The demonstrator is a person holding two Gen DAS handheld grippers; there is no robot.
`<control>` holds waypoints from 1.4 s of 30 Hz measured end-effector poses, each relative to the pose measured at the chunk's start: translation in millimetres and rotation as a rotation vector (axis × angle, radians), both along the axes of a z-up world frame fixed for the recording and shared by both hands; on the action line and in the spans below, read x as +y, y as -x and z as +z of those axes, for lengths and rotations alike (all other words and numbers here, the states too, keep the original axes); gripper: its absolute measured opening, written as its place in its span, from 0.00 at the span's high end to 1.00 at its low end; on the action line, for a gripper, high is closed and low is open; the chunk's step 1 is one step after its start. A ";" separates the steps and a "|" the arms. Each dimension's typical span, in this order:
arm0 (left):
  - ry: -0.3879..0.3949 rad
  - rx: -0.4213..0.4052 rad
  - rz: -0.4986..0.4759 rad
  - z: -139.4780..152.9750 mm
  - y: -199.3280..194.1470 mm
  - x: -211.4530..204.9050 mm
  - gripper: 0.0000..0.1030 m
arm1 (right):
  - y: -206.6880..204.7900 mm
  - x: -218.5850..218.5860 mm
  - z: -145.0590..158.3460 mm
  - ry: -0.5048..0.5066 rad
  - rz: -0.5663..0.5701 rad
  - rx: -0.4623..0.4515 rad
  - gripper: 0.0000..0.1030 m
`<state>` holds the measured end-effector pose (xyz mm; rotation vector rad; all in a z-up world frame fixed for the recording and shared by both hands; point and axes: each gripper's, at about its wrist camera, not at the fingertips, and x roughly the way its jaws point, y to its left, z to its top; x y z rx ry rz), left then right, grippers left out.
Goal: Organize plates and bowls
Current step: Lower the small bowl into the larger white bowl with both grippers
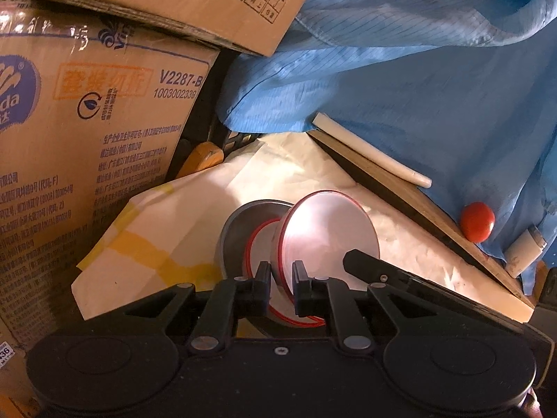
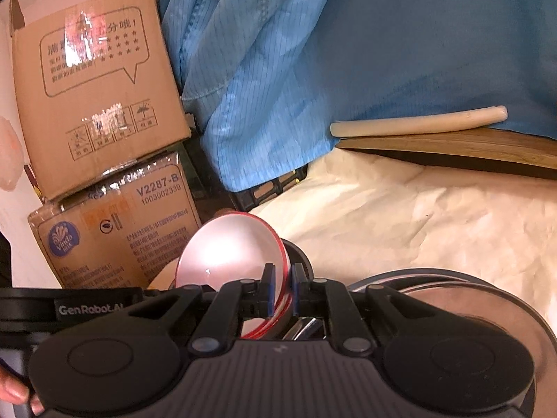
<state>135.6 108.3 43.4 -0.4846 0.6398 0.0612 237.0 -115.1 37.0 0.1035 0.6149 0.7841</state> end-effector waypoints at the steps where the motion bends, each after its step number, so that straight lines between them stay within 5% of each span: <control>1: 0.005 -0.002 0.000 0.1 0.5 1.1 0.87 | -0.2 1.2 -0.3 0.007 0.001 0.001 0.90; 7: 0.024 -0.018 -0.002 -0.7 3.5 3.8 0.85 | -0.1 6.1 -1.3 0.039 0.009 -0.005 0.90; 23: -0.086 0.005 -0.034 8.0 0.4 1.0 0.77 | 1.6 13.6 3.8 0.119 0.009 -0.025 0.89; 38: -0.058 0.010 -0.045 6.1 2.2 6.1 0.72 | 5.5 5.6 7.0 0.100 0.005 -0.034 0.86; 42: -0.048 -0.008 -0.038 9.8 7.4 7.4 0.65 | 6.0 -2.3 10.7 0.079 -0.004 -0.039 0.70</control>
